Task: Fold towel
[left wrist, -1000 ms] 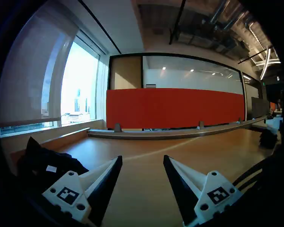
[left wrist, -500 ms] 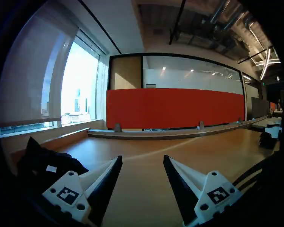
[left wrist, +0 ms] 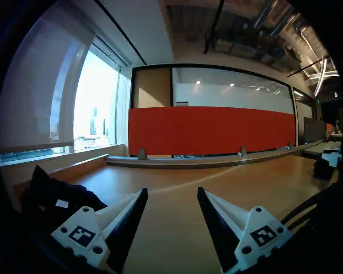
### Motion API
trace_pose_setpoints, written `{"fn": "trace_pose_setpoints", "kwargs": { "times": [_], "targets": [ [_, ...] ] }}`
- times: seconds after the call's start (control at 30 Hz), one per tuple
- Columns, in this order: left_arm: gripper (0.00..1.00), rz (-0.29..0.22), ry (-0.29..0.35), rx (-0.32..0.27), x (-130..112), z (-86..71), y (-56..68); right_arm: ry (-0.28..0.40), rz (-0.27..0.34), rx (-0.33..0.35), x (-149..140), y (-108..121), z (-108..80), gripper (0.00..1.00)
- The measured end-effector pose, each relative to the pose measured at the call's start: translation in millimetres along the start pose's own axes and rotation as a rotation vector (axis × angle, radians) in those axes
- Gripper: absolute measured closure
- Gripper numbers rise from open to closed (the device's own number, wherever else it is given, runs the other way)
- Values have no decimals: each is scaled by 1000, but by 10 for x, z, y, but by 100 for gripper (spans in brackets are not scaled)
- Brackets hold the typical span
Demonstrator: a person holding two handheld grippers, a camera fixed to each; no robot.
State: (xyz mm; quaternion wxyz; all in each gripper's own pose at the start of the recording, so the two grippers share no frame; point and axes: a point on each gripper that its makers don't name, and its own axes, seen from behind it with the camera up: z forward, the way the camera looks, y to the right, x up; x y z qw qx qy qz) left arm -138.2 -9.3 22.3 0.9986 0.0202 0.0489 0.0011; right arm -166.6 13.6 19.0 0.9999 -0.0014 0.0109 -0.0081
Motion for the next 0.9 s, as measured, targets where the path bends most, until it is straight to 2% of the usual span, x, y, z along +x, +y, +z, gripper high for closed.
{"fn": "trace_pose_setpoints", "kwargs": {
  "times": [0.9],
  "targets": [
    [20,-1,0,0,-1,-2,-5,6,5,1,23,1,-26,0]
  ]
}}
